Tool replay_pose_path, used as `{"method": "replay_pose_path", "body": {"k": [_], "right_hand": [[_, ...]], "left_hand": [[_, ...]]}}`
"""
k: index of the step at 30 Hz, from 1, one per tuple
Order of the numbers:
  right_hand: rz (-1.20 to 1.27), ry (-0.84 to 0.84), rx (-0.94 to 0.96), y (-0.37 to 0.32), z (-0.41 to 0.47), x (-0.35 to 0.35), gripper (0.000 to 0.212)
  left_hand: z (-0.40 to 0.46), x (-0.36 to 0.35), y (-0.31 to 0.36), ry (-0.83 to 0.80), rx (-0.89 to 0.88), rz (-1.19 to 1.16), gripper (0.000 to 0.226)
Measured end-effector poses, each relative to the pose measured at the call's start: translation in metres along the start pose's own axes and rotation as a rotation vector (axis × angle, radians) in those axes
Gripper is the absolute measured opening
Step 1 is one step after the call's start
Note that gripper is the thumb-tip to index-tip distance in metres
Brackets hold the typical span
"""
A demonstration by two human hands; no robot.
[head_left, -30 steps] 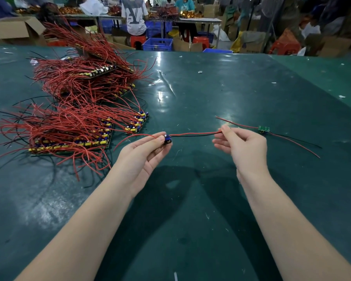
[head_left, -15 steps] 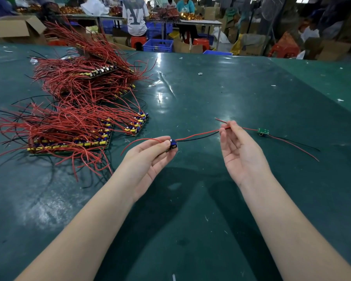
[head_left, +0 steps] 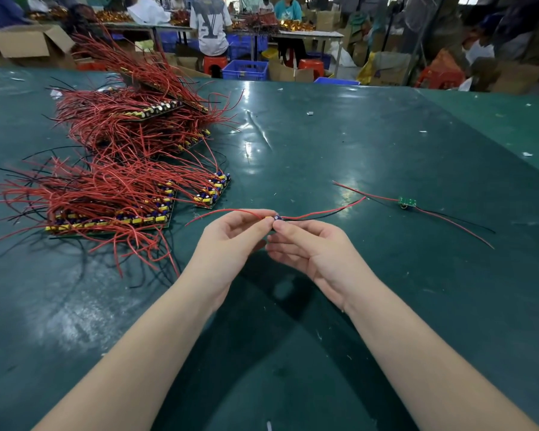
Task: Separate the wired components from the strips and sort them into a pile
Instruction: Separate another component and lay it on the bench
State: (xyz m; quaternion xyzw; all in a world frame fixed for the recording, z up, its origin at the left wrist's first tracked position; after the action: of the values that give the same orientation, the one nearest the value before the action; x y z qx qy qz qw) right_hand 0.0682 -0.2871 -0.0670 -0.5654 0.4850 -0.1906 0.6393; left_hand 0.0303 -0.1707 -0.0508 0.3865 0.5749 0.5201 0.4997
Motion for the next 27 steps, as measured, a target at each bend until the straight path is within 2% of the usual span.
{"method": "replay_pose_path", "body": {"k": [4, 8, 14, 20, 24, 27], "right_hand": [[0.038, -0.003, 0.014, -0.001, -0.001, -0.002, 0.008], [0.005, 0.046, 0.062, -0.005, -0.001, 0.001, 0.005], [-0.009, 0.060, 0.110, -0.012, -0.003, 0.002, 0.022], [0.043, 0.054, 0.101, -0.009, -0.003, 0.002, 0.019], [0.079, 0.079, 0.098, -0.010, -0.002, 0.007, 0.012], [0.125, 0.076, 0.075, -0.008, -0.002, 0.007, 0.009]], "left_hand": [[0.001, -0.003, 0.001, -0.015, 0.009, -0.003, 0.018], [0.003, 0.001, 0.001, 0.051, 0.004, -0.151, 0.026], [0.003, 0.010, -0.001, 0.083, 0.008, -0.343, 0.024], [0.004, 0.010, -0.002, 0.083, 0.020, -0.405, 0.032], [0.007, 0.022, 0.002, 0.136, -0.030, -0.521, 0.029], [0.008, 0.027, 0.006, 0.149, -0.068, -0.510, 0.032]]}}
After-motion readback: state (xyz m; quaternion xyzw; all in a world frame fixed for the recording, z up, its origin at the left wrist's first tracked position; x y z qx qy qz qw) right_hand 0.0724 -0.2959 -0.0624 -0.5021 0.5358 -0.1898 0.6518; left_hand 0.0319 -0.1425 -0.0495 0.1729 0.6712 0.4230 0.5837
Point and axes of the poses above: each hand's wrist, its own z-axis towards the middle knuckle, its own x-axis out of the back of the hand, y = z × x, the point moved 10 cm from there along z, towards the middle knuckle, and after that the axes turned 5 degrees about -y, right-handed, at the moved point
